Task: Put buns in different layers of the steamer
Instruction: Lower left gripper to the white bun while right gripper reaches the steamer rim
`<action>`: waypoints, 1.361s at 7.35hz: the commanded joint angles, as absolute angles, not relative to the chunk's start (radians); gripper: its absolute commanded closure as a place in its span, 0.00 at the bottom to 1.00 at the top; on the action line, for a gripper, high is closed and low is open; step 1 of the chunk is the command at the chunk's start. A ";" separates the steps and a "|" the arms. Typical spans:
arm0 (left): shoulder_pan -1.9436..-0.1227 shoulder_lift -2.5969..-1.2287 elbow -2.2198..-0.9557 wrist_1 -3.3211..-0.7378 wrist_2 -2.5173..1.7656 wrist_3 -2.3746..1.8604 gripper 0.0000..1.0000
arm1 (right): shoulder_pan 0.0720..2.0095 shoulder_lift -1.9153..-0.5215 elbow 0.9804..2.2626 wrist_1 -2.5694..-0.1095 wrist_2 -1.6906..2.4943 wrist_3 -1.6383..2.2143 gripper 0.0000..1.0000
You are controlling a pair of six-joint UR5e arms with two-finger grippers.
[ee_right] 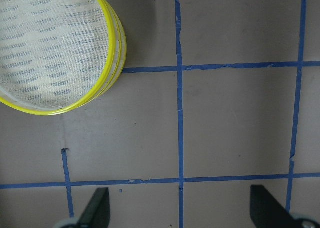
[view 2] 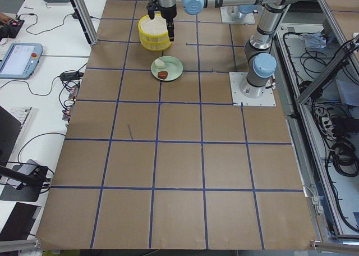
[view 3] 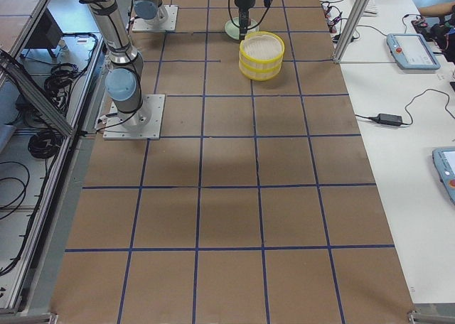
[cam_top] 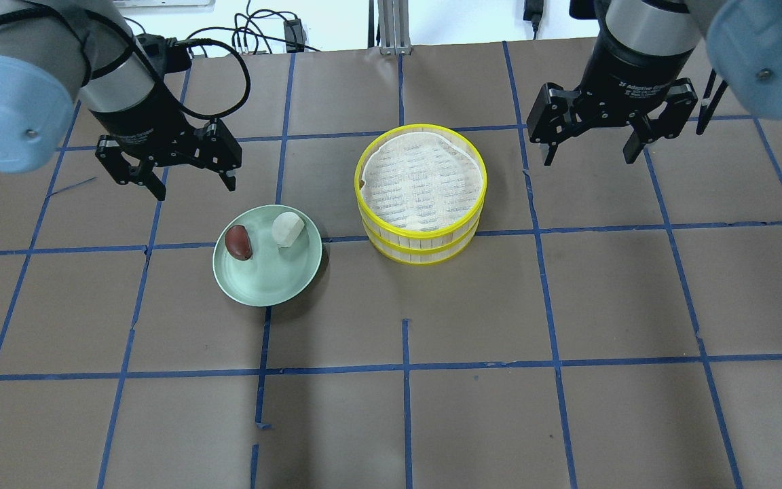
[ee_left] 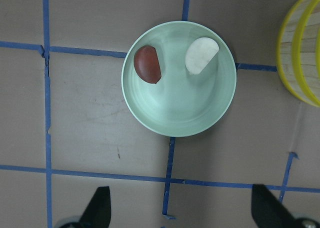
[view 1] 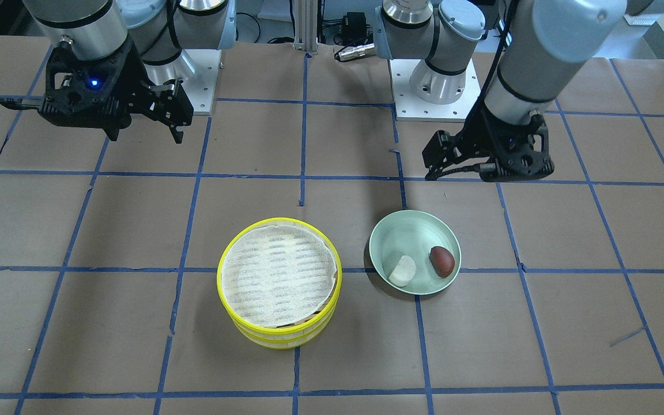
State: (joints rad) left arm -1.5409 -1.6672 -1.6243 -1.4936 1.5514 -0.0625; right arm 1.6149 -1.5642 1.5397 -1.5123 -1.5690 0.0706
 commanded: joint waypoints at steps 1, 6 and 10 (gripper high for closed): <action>-1.578 -1.793 -1.640 -1.320 1.549 -0.066 0.00 | 1.614 -1.562 1.569 -1.554 -1.568 0.081 0.00; -1.580 -1.933 -1.764 -1.114 1.488 -0.101 0.00 | 1.704 -1.242 1.568 -1.946 -1.559 0.250 0.00; -1.580 -1.996 -1.769 -1.072 1.433 -0.123 0.07 | 1.709 -1.131 1.557 -1.976 -1.559 0.279 0.35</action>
State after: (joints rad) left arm -1.5800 -1.9794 -1.7662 -1.0788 1.4355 -0.1213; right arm 1.7080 -1.1464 1.5542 -1.9683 -1.5587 0.2738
